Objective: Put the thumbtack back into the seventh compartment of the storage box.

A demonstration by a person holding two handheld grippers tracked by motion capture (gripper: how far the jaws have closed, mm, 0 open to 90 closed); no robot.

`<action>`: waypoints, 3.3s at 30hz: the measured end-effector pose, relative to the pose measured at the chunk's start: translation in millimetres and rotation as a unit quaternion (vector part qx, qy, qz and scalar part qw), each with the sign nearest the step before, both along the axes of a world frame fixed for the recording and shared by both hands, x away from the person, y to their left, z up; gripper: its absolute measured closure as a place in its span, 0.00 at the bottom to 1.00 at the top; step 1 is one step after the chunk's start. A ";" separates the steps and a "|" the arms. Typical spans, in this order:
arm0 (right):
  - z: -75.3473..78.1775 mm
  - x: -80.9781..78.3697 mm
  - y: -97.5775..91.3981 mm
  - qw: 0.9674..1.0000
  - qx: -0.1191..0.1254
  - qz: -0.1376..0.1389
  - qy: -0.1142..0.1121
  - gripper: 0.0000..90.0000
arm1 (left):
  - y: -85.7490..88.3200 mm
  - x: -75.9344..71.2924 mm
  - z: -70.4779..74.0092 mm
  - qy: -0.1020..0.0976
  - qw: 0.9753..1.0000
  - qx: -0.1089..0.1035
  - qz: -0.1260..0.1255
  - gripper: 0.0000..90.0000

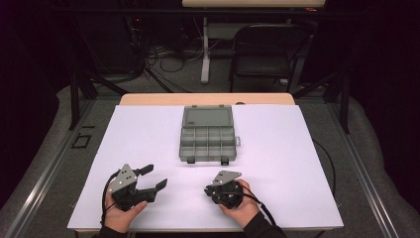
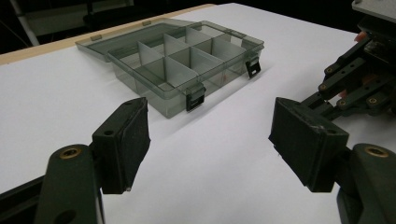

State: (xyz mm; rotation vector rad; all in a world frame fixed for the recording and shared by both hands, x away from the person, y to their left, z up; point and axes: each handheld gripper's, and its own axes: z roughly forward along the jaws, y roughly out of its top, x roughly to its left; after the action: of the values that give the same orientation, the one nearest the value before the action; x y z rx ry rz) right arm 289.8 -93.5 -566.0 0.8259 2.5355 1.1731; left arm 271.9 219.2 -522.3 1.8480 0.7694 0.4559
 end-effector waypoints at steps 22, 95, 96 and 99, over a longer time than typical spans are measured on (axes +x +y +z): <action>1.5 -1.3 2.1 1.000 -0.006 0.002 0.005 0.92 | 0.1 0.0 0.0 0.000 1.000 0.000 0.000 0.31; 90.1 80.6 -22.6 0.994 0.024 -0.110 -0.007 0.92 | 0.5 0.3 0.4 -0.001 1.000 -0.002 0.001 0.31; 89.6 82.3 -22.2 0.993 0.024 -0.113 -0.004 0.92 | 0.4 0.3 0.4 0.000 1.000 -0.002 0.000 0.31; 86.2 89.3 -20.1 0.993 0.015 -0.119 -0.002 0.92 | 0.6 0.5 0.3 0.000 1.000 -0.002 -0.001 0.31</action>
State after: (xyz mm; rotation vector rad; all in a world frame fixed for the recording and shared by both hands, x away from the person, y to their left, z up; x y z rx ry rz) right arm 379.1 -113.5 -479.8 1.0960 2.3412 1.1368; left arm 272.5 219.7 -522.0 1.8449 0.7678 0.4542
